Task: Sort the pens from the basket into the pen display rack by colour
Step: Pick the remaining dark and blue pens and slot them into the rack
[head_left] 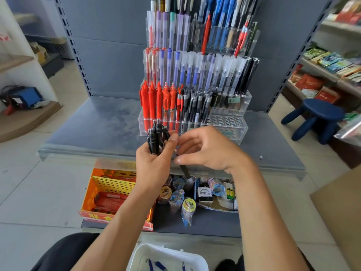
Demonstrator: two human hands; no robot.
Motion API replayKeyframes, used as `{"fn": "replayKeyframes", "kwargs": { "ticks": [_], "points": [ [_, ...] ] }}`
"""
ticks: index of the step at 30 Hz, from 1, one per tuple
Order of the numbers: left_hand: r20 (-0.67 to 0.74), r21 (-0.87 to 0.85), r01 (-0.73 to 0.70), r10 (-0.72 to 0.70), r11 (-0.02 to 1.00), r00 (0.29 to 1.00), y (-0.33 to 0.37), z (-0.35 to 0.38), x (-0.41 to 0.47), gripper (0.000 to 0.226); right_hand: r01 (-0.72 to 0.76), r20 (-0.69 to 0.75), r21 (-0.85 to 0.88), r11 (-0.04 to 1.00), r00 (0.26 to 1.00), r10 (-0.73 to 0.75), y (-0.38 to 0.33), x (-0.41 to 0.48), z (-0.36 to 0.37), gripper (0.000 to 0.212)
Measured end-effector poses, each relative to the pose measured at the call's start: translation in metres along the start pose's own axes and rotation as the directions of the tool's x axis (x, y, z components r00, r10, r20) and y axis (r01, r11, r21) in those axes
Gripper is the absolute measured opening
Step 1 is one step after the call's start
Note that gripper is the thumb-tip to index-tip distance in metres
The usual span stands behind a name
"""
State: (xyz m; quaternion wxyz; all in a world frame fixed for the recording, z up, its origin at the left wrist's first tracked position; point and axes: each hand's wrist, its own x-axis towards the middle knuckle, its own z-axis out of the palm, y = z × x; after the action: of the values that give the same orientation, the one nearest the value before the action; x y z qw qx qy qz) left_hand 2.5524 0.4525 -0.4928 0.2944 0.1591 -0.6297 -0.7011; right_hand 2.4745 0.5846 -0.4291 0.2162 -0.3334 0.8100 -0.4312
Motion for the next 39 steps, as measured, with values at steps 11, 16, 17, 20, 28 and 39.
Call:
{"fn": "replayKeyframes", "kwargs": {
  "ticks": [11, 16, 17, 20, 28, 39],
  "points": [
    [0.053, -0.088, 0.076, -0.071, 0.993, 0.996, -0.003, 0.003, -0.005, 0.03, 0.046, -0.325, -0.043, 0.998, 0.944, -0.057, 0.012, 0.001, -0.011, 0.022],
    [0.065, -0.12, 0.089, -0.082, 0.989, 0.995, -0.002, 0.003, -0.004, 0.022, 0.154, -0.724, 0.001, 0.988, 0.682, -0.106, 0.02, 0.002, -0.033, 0.025],
    [0.065, -0.119, 0.099, -0.092, 0.988, 0.994, -0.002, 0.004, -0.004, 0.023, 0.181, -0.775, 0.023, 0.983, 0.624, -0.097, 0.021, 0.004, -0.036, 0.024],
    [0.073, -0.1, 0.112, -0.105, 0.989, 0.992, -0.005, 0.003, -0.004, 0.026, 0.212, -0.858, 0.075, 0.974, 0.512, -0.045, 0.027, 0.014, -0.039, 0.027],
    [0.077, -0.099, 0.111, -0.104, 0.989, 0.992, -0.008, 0.003, -0.002, 0.025, 0.272, -0.909, 0.051, 0.961, 0.412, -0.068, 0.027, 0.033, -0.041, 0.024],
    [0.084, -0.096, 0.12, -0.112, 0.988, 0.99, -0.006, 0.004, -0.002, 0.023, -0.114, -0.816, -0.136, 0.984, 0.576, -0.046, 0.047, 0.047, -0.022, 0.012]
  ]
}}
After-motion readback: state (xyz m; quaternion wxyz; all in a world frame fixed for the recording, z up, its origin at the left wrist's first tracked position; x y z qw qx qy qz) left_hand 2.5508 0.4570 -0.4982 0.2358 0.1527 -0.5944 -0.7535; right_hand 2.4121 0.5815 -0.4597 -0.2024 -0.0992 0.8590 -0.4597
